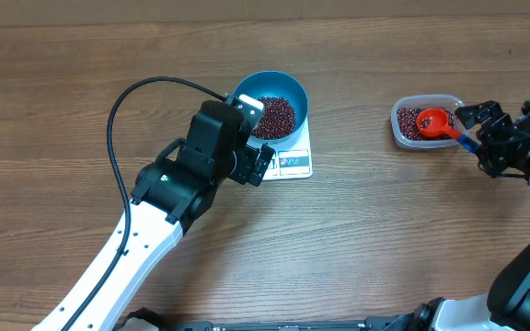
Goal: Scoop item into bowl and weigh 150g on scale
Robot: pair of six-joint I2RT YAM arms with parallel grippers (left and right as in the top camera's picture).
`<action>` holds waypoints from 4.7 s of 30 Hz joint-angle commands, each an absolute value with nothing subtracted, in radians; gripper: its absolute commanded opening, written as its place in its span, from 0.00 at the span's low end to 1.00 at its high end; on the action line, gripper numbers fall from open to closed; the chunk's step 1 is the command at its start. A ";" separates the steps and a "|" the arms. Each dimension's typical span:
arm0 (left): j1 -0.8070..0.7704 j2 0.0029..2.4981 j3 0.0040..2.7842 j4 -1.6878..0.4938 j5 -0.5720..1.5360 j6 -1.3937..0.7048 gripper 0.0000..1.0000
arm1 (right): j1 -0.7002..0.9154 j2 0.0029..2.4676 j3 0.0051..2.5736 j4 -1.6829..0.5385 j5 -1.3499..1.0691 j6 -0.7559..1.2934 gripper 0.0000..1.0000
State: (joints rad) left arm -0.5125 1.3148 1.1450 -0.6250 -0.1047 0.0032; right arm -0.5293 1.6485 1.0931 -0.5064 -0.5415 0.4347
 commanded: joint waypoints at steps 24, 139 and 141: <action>-0.511 1.296 1.147 -0.625 -0.096 0.012 0.99 | -0.516 1.650 1.116 -0.455 -0.682 0.554 0.94; -0.511 1.296 1.147 -0.625 -0.096 0.012 1.00 | -0.416 1.573 1.114 -0.467 -0.501 0.359 0.04; -0.511 1.296 1.147 -0.625 -0.096 0.012 1.00 | -0.416 1.536 1.114 -0.482 -0.498 0.303 0.04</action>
